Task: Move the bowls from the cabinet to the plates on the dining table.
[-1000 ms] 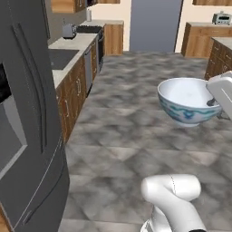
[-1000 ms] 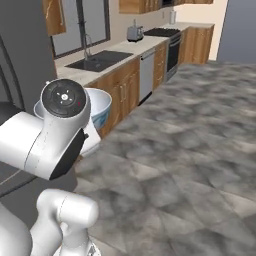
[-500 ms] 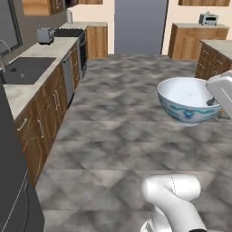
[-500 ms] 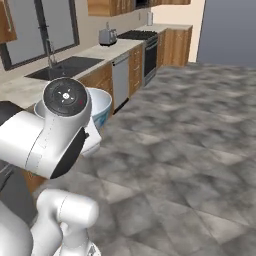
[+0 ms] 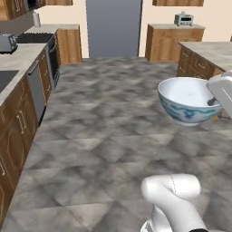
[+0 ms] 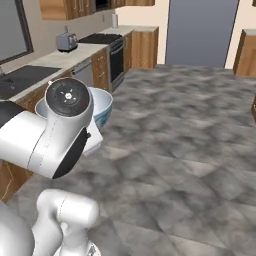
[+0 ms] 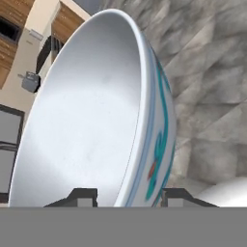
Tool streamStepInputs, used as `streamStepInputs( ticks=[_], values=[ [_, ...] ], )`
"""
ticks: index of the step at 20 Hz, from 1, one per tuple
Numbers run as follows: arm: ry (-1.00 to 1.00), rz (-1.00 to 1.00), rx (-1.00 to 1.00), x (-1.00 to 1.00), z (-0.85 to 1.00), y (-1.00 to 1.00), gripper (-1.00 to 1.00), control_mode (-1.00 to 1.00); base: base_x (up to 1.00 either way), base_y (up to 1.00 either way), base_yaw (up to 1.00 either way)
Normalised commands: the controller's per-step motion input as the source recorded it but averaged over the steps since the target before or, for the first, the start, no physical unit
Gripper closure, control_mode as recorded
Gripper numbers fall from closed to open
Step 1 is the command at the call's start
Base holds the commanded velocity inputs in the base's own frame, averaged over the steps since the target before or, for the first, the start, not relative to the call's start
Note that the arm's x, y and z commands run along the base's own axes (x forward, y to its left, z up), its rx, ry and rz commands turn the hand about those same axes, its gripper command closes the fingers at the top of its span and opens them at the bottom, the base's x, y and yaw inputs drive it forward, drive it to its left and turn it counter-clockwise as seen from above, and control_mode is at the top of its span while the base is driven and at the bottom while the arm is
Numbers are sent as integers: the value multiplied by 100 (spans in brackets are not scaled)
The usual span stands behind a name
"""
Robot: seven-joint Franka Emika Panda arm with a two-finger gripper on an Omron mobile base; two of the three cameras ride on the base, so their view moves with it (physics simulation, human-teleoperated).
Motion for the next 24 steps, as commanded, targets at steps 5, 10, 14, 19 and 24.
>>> streamStepInputs(
  ticks=[5, 10, 14, 19, 24],
  values=[
    [0, 0, 0, 0, 0, 0, 100, 100, 100, -11, -22],
    [0, 0, 0, 0, 0, 0, 100, 100, 100, 0, -14],
    [0, 0, 0, 0, 0, 0, 100, 100, 100, 0, -12],
    [0, 0, 0, 0, 0, 0, 100, 100, 100, 0, -11],
    [0, 0, 0, 0, 0, 0, 100, 100, 100, 0, -13]
  ],
)
